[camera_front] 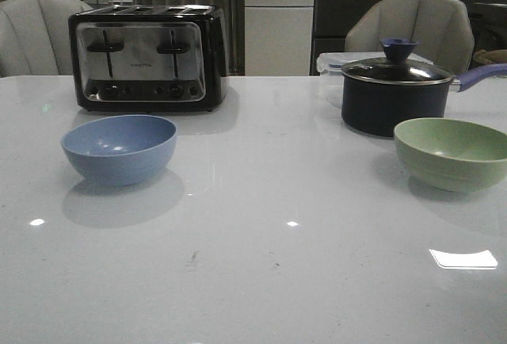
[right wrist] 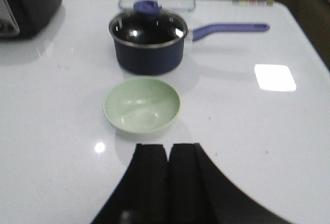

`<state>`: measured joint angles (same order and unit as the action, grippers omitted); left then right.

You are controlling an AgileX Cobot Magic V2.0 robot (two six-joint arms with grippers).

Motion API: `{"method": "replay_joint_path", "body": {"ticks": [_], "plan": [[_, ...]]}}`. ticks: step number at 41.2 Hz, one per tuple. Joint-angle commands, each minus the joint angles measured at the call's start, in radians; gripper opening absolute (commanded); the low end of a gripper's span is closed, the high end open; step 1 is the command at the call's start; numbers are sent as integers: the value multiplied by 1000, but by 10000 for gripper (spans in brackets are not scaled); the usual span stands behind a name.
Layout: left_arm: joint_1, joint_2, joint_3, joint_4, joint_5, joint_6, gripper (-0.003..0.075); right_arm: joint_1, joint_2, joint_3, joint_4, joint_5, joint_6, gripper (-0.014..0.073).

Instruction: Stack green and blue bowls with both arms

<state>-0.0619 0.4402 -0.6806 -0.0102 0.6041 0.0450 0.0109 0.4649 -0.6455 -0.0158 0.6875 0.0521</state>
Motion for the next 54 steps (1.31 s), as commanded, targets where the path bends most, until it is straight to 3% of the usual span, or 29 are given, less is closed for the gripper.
{"method": "replay_joint_path", "body": {"ticks": [1, 14, 17, 20, 25, 29, 43, 48, 54], "plan": [[3, 68, -25, -4, -23, -9, 93, -5, 73, -34, -13, -30, -10, 57], [3, 218, -25, -10, -2, -9, 94, -5, 245, -34, -13, 26, -10, 59], [3, 240, -25, -10, -6, -9, 127, -5, 277, -34, -13, 28, -10, 99], [3, 255, -25, -10, -14, -7, 225, -5, 310, -34, -13, 22, -10, 225], [3, 266, -25, -10, -19, -3, 501, -5, 366, -34, -13, -2, -10, 449], [3, 268, -25, -10, -19, -3, 603, -8, 413, -39, -12, -29, -9, 544], [3, 268, -25, -10, -20, -1, 601, -26, 708, -236, 16, -11, 1, 539], [3, 268, -25, -10, -18, -1, 601, -86, 844, -341, 104, 14, -52, 539], [3, 268, -25, -10, -18, -1, 601, -169, 1004, -472, 282, 70, -211, 539]]}}
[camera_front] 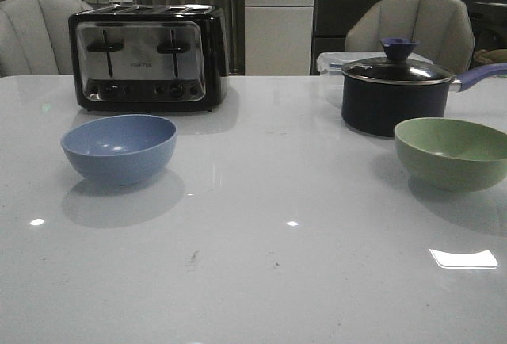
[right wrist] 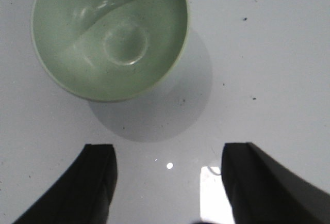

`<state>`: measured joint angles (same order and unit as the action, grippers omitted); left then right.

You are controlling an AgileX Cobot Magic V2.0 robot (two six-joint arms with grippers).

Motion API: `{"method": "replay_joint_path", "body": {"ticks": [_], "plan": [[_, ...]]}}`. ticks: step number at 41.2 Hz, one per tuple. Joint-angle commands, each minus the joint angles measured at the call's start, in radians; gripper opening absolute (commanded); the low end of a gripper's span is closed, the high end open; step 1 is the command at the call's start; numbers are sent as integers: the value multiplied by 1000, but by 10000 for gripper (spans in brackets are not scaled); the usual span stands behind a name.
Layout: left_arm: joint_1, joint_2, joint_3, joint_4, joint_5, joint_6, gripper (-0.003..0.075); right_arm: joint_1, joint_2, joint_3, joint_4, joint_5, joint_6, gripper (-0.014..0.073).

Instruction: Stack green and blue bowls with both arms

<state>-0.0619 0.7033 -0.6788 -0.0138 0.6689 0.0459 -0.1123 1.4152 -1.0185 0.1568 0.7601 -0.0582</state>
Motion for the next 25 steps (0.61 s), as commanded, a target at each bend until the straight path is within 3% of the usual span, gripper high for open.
{"method": "replay_joint_path", "body": {"ticks": [1, 25], "plan": [[3, 5, -27, -6, -83, -2, 601, -58, 85, -116, 127, 2, -113, 539], [3, 5, -27, -6, -83, -2, 601, -69, 483, -367, 148, -67, -135, 538]]}}
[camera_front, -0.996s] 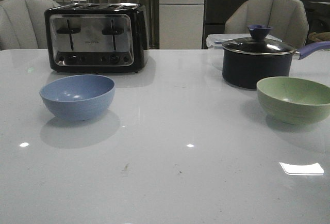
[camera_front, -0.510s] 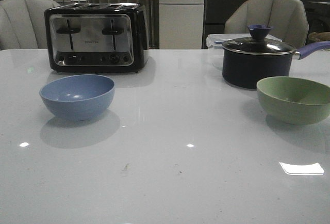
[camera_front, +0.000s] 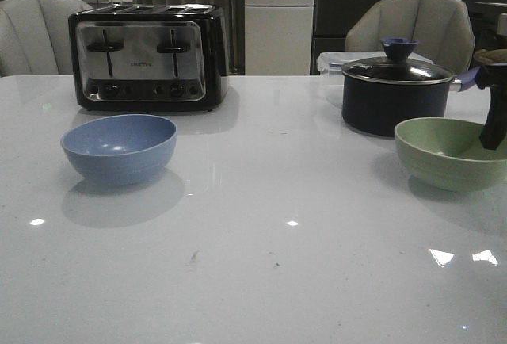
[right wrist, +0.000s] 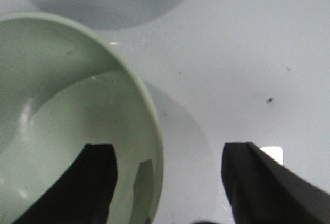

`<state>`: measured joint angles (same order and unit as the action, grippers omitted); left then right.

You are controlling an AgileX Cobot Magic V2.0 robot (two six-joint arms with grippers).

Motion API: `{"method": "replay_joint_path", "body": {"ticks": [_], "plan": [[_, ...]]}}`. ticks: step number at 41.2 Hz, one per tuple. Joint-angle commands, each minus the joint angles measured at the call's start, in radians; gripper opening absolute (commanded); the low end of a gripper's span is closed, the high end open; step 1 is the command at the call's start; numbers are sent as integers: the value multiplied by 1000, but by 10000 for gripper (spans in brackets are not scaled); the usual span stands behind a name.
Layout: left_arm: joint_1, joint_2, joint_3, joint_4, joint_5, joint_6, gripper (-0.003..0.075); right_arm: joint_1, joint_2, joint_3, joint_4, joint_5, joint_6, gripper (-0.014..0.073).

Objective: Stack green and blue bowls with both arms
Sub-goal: 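Lower the right gripper onto the rim of the pale green bowl and grasp, then lift the green bowl and carry it toward the table center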

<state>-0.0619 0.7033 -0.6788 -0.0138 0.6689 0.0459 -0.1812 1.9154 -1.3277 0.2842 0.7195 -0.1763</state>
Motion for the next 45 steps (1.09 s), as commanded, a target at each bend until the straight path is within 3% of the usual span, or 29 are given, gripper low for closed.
{"method": "replay_joint_path", "body": {"ticks": [1, 4, 13, 19, 31, 45], "plan": [[3, 5, -27, -6, -83, -2, 601, 0, -8, -66, 20, -20, -16, 533], [3, 5, -27, -6, -83, -2, 601, 0, 8, -85, 19, -13, -16, 474], [3, 5, -27, -6, -83, -2, 601, 0, 11, -102, 19, -3, -16, 174], [3, 5, -27, -6, -83, -2, 601, 0, -4, -102, 19, 21, -19, 71], [3, 5, -27, -6, -83, -2, 601, 73, -151, -100, 17, 51, -80, 52], [3, 5, -27, -6, -107, -2, 601, 423, -264, -14, -29, 45, -111, 52]]}}
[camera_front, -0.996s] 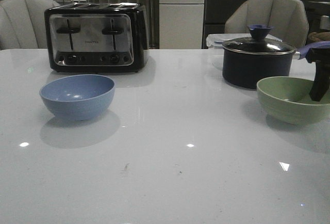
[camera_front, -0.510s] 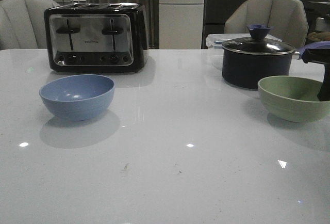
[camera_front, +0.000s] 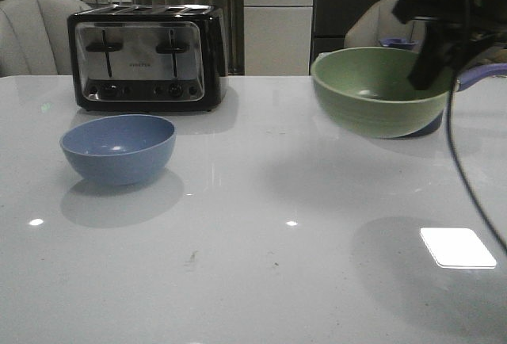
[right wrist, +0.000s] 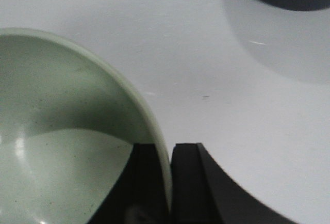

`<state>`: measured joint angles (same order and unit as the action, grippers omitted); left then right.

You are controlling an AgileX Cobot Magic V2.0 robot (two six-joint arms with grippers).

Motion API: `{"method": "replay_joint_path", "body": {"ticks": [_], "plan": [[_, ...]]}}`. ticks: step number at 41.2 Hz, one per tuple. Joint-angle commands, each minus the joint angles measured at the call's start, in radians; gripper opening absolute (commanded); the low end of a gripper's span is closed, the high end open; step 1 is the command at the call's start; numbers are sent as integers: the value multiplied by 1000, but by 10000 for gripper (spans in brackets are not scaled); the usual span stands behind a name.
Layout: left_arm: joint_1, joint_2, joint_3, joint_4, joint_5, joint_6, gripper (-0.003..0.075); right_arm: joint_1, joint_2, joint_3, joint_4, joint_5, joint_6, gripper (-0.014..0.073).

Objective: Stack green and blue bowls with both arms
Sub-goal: 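Lift the green bowl and carry it toward the table center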

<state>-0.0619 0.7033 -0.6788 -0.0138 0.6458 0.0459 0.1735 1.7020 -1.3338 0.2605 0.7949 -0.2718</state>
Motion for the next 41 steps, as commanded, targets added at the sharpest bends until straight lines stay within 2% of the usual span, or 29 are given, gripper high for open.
{"method": "replay_joint_path", "body": {"ticks": [1, 5, 12, 29, 33, 38, 41], "plan": [[3, 5, -27, -6, -84, -2, 601, 100, -50, -2, -6, -33, -15, 52], [3, 5, -27, -6, -84, -2, 601, 198, -45, 27, -10, -72, -15, 52], [3, 5, -27, -6, -84, -2, 601, 291, -16, 51, -10, -103, 0, 52], [3, 5, -27, -6, -97, -2, 601, 311, 131, 51, -10, -151, 1, 62], [3, 5, -27, -6, -97, -2, 601, 311, 143, 51, -10, -151, 1, 136], [3, 5, -27, -6, -97, -2, 601, 311, 135, 51, -10, -161, 1, 331], [3, 5, -27, -6, -97, -2, 601, 311, 113, 51, -10, -167, 1, 410]]}}
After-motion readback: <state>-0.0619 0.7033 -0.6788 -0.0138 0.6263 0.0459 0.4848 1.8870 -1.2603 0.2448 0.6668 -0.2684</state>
